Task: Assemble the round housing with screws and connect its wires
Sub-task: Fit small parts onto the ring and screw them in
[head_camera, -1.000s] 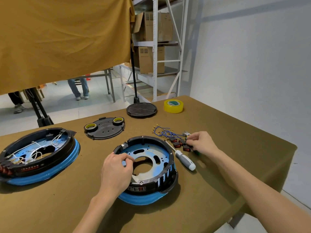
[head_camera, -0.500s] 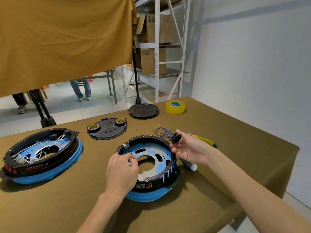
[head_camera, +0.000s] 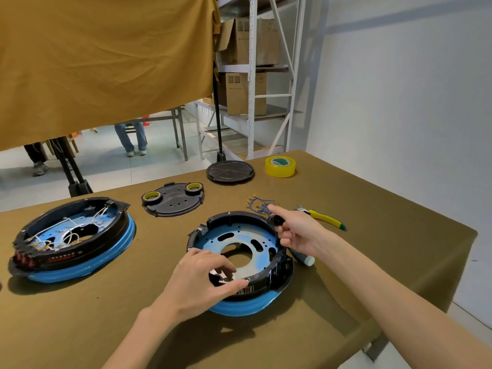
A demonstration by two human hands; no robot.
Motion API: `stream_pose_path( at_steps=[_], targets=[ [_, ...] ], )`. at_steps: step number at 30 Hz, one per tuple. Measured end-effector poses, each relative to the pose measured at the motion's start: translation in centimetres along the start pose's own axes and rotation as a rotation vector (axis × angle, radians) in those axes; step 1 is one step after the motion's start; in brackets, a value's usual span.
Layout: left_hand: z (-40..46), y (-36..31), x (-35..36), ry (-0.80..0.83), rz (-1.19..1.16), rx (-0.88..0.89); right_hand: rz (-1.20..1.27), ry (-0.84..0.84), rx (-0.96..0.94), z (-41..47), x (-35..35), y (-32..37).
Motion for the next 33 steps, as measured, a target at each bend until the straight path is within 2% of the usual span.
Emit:
stream_pose_path(
  at_steps=[7,11,15,19,24,29,31,33],
  targets=[
    [-0.4,0.3,-2.8,-0.066,0.071,0.043,-0.146,0.030,-0.126,-1.5,0.2,-0.1],
    [-0.1,-0.7,-0.8,0.005,0.003,-0.033,-0.252,-0.004,-0.234,-2.1,0.6,0.1],
    [0.0,-2.5,1.2,0.049,0.170,-0.032,-0.446,-0.115,-0.419,-2.4,0.8,0.3],
    [1.7,-4.9,2.9,0.121,0.340,-0.084,-0.467,-0.195,-0.504,-2.5,0.6,1.0],
    [1.6,-3.3,2.3,0.378,0.012,-0.103,-0.504,-0.279,-0.599,-4.2,0.3,1.5],
    [-2.9,0.7,0.0,0.629,-0.087,-0.212,-0.678,-0.264,-0.651,-5.8,1.9,-0.3],
    [-3.1,0.9,0.1,0.655,-0.076,-0.213,-0.713,-0.267,-0.697,-6.2,3.0,-0.1],
    [-2.0,0.3,0.4,0.539,0.027,-0.177,-0.703,-0.302,-0.726,-6.4,3.3,0.7]
  ],
)
Point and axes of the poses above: each hand's wrist, its own z-axis towards the middle knuckle, its own x-axis out of the palm, y = z × x, the point moved 10 cm from there along z, towards the middle knuckle, and after that the axes turned 8 degrees about x, right-handed, at the moved point
